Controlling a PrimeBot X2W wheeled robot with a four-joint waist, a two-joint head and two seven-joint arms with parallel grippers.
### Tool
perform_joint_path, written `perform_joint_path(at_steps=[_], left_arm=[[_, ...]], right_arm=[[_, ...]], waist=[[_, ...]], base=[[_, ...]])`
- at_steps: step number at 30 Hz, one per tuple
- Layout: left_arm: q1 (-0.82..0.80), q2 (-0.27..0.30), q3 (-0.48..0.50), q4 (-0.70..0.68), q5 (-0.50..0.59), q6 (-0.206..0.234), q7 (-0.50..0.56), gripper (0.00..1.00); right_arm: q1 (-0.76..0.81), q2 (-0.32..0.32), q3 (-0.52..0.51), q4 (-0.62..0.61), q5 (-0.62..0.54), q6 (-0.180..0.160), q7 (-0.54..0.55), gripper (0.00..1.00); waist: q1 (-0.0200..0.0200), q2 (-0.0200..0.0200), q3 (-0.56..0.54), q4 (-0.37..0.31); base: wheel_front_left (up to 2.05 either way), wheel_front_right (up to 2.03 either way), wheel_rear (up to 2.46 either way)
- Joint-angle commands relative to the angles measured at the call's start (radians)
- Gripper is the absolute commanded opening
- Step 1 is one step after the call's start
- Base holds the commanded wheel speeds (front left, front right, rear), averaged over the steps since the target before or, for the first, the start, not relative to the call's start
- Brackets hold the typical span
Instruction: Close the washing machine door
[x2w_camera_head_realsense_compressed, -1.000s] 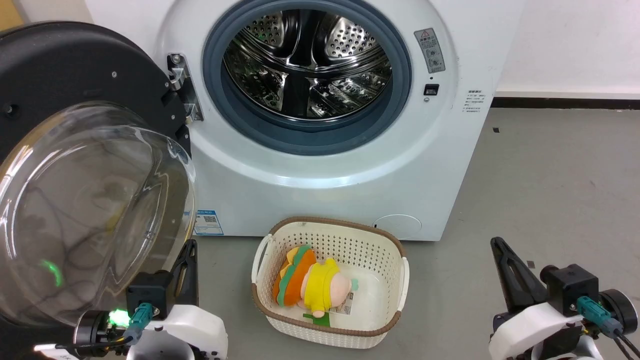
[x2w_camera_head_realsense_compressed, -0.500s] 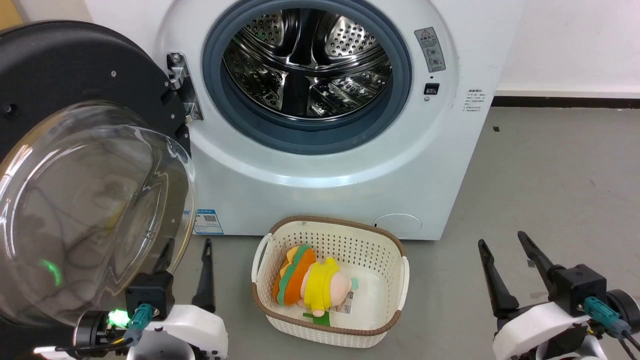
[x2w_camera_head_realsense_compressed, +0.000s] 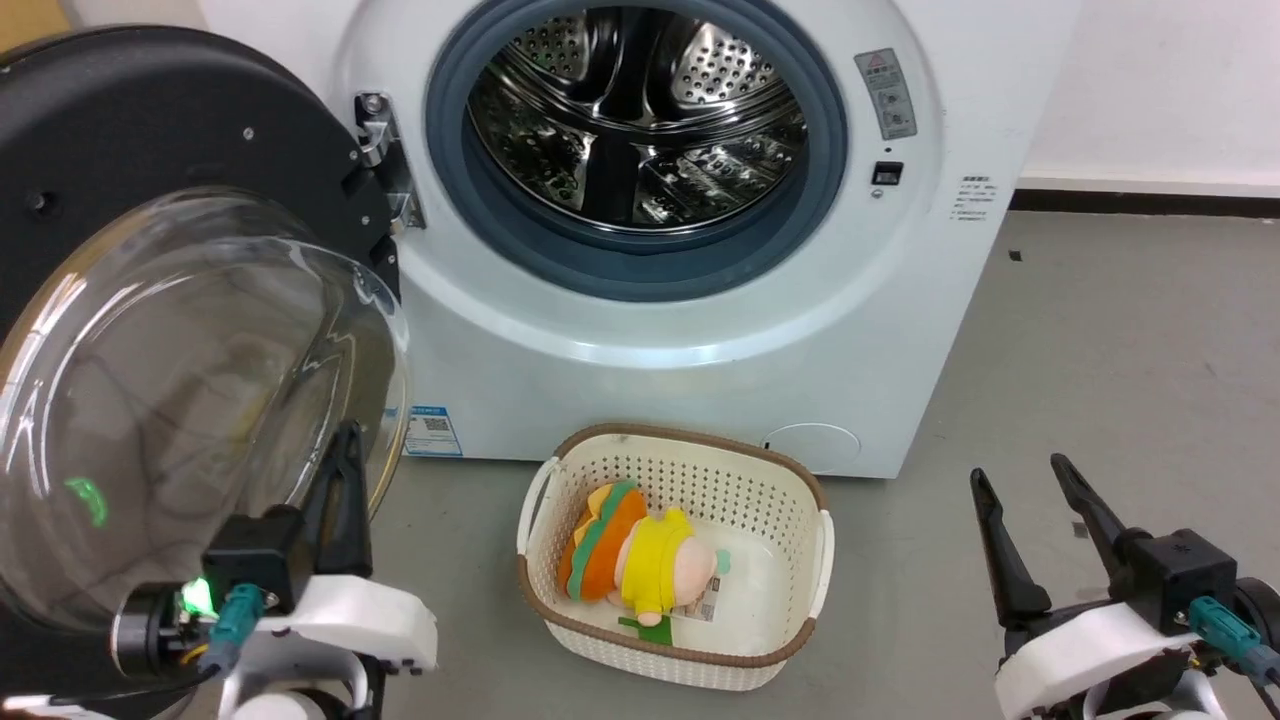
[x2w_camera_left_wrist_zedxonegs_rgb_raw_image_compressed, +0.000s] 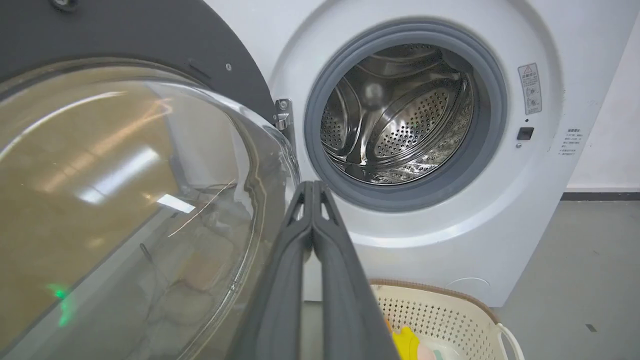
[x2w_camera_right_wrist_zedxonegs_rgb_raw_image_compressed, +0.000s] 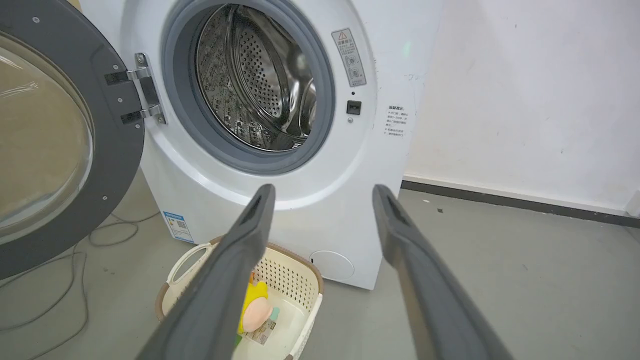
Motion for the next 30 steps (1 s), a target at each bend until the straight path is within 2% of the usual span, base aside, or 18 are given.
perform_joint_path(at_steps=[1, 17, 30], left_arm=[[-0.026, 0.005, 0.010, -0.014, -0.009, -0.003, -0.010, 0.00], [-0.169, 0.025, 0.111, -0.079, -0.068, -0.060, -0.043, 0.00], [-0.285, 0.083, 0.203, -0.090, -0.172, -0.077, -0.071, 0.00]], right_arm=[[-0.004, 0.001, -0.005, -0.006, 0.006, 0.000, -0.012, 1.00], [0.000, 0.002, -0.021, -0.004, 0.016, 0.000, -0.045, 1.00], [0.004, 0.002, -0.040, 0.006, 0.029, 0.000, -0.072, 1.00]], waist=[[0.0000, 0.0000, 0.003, 0.008], [0.0000, 0.0000, 0.017, 0.102], [0.0000, 0.0000, 0.030, 0.194]], base=[[0.00, 0.00, 0.00], [0.00, 0.00, 0.00], [0.00, 0.00, 0.00]])
